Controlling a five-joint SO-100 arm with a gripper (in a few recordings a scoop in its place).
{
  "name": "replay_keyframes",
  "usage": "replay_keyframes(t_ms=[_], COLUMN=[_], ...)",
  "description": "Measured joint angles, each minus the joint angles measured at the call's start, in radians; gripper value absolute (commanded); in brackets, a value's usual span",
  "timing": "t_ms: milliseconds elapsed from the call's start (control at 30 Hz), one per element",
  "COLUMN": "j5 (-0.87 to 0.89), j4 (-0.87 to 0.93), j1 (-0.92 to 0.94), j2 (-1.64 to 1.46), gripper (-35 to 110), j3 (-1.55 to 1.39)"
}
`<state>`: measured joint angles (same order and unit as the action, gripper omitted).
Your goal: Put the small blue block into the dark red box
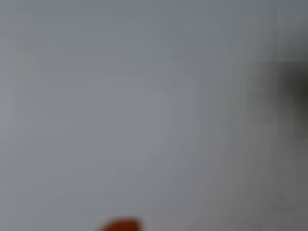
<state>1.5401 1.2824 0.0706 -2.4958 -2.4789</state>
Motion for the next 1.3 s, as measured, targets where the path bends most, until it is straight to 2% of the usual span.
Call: replay_keyframes(t_ms=[333,533,733,1300], j5=[0.295,0.393,0.440,0.511], j4=[-0.029,-0.107,-0.181,-0.170], j1=[0.032,0.044,0.055,0.075], j2=[0.422,0.611,0.699,0.859], gripper=[24,24,24,24], j3=[0.279,0.350,0.359,0.472])
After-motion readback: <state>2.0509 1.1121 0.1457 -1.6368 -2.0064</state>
